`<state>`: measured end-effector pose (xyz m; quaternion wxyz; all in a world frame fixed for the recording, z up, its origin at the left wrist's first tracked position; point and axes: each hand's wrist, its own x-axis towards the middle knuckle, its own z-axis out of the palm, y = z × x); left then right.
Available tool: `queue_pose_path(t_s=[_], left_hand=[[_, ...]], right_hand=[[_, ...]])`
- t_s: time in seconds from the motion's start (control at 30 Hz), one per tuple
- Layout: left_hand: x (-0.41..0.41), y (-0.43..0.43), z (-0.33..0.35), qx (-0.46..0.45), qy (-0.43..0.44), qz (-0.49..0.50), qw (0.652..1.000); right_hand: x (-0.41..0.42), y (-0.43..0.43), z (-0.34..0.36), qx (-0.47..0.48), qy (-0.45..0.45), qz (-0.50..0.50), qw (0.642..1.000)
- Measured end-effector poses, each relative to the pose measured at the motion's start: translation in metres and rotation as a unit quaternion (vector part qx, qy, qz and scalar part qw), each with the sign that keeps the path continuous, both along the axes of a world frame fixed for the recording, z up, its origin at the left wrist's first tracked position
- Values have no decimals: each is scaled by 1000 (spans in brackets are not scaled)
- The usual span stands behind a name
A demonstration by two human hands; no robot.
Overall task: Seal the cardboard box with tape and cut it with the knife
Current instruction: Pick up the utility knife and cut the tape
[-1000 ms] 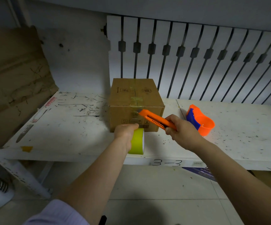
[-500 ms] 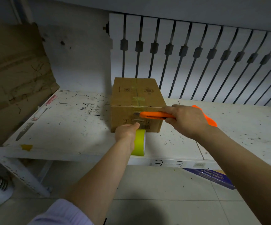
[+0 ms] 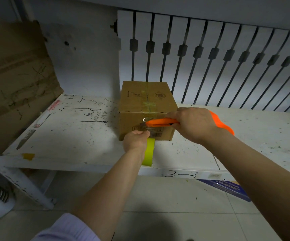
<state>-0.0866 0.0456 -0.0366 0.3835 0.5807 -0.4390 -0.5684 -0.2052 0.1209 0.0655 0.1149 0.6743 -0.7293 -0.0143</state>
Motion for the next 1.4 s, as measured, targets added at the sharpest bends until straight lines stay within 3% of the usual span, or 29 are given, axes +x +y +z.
queue_pose_path(t_s=[0.3,1.4], left_hand=[[0,3,3,-14,-28,3,1000],[8,9,5,-39,-29,42,998]], right_hand=[[10,-2,0,0,48,5,999],[4,4,-8,23,34,-22,999]])
